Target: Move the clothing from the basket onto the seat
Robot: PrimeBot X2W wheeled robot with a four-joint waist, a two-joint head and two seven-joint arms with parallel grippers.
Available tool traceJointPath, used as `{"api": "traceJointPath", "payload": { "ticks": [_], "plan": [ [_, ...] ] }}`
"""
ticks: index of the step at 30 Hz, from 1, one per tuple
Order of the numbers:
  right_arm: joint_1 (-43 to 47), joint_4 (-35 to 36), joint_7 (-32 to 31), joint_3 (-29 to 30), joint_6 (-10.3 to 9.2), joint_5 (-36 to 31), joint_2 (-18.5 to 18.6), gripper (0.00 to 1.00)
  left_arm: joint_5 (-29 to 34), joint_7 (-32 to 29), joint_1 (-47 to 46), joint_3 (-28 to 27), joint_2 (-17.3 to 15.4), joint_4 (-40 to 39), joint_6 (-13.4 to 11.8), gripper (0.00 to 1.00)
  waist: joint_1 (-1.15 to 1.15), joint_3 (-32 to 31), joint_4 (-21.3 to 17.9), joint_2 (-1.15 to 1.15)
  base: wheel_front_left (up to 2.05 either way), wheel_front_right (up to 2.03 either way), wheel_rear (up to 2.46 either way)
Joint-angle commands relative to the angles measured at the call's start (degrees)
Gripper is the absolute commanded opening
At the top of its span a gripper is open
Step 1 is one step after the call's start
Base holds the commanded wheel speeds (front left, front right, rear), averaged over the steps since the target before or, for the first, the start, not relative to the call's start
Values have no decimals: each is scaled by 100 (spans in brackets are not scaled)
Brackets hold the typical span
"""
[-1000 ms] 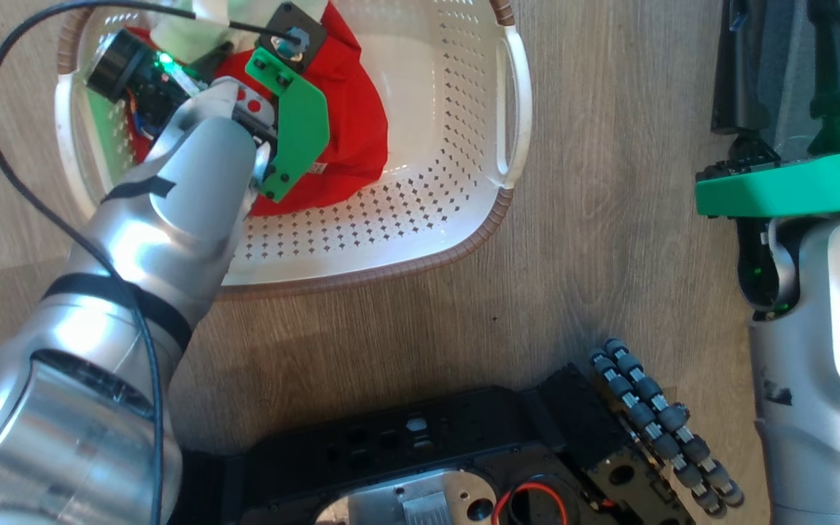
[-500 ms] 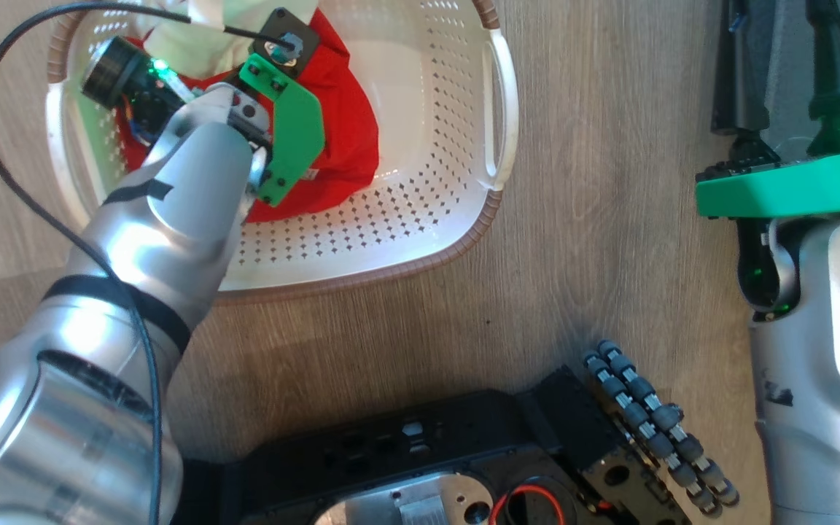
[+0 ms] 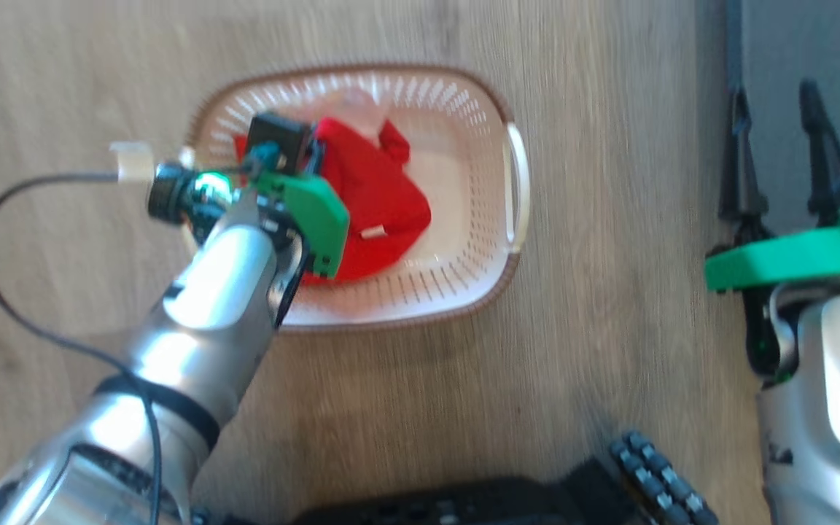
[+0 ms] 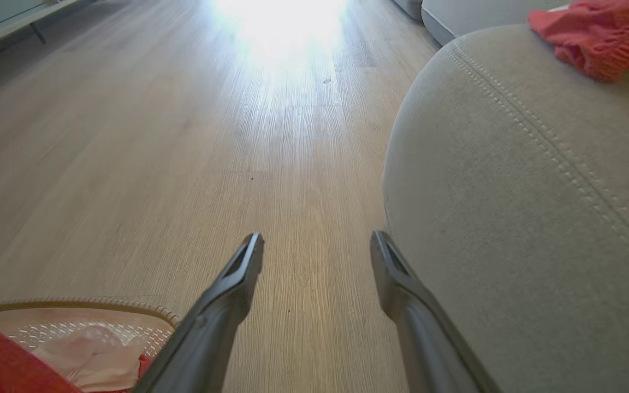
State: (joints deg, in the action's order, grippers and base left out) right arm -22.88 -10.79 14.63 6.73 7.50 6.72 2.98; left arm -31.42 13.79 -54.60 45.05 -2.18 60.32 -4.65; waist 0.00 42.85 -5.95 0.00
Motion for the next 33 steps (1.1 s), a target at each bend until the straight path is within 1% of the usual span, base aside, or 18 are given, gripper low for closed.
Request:
{"api": "traceJointPath", "payload": {
  "ticks": [1,3,9,12,16,19,24,33],
  "plan": [
    [303,99,37,-57,-1,-51,-11,100,-23,90,211,-178,-147,-154,6,0,0,-1039,354,0,0,0,0],
    [498,36,37,-7,-1,-100,-11,100,-71,113,514,-383,-284,-405,-41,0,0,-1465,417,0,0,0,0],
    [1091,-113,37,127,-1,-256,-11,100,100,119,1827,-1310,-841,-1990,-367,0,0,-2568,589,0,0,0,0],
    [1369,-195,37,150,-1,-327,-11,100,201,119,2536,-1788,-968,-2730,-489,0,0,-3039,656,0,0,0,0],
    [1657,-272,37,124,-1,-395,-11,100,336,119,3294,-2315,-1066,-3488,-540,0,0,-3503,707,0,0,0,0],
    [1816,-314,37,98,-1,-428,-11,100,427,120,3665,-2577,-1105,-3798,-520,0,0,-3763,737,0,0,0,0],
    [1950,-360,37,54,-1,-431,-11,100,510,120,3961,-2850,-1125,-4017,-502,0,0,-4005,751,0,0,0,0],
    [2049,-378,37,-43,-1,-418,-11,100,681,120,4231,-3181,-1071,-4242,-414,0,0,-4148,725,0,0,0,0]
  ]
}}
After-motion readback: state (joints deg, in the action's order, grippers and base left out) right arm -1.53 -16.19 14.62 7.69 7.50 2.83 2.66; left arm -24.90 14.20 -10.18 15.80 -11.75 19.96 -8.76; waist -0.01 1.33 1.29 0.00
